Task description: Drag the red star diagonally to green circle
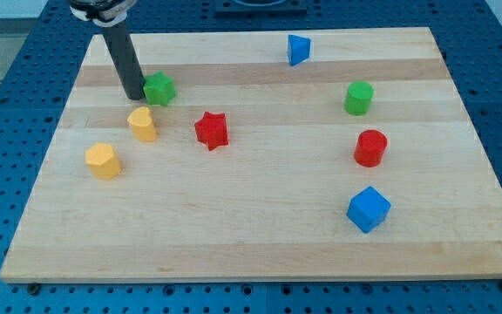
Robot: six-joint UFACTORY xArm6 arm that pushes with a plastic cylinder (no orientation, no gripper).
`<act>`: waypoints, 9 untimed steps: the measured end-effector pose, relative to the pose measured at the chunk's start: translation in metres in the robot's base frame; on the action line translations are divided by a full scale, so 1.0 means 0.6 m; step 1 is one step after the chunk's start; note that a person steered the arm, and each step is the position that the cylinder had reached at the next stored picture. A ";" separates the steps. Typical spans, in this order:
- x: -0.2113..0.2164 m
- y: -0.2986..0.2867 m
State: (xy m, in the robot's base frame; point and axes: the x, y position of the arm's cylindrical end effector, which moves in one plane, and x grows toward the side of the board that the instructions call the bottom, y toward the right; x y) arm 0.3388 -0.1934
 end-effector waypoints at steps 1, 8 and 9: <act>0.001 0.019; 0.112 0.167; 0.084 0.203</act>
State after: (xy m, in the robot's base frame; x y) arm 0.3894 -0.0714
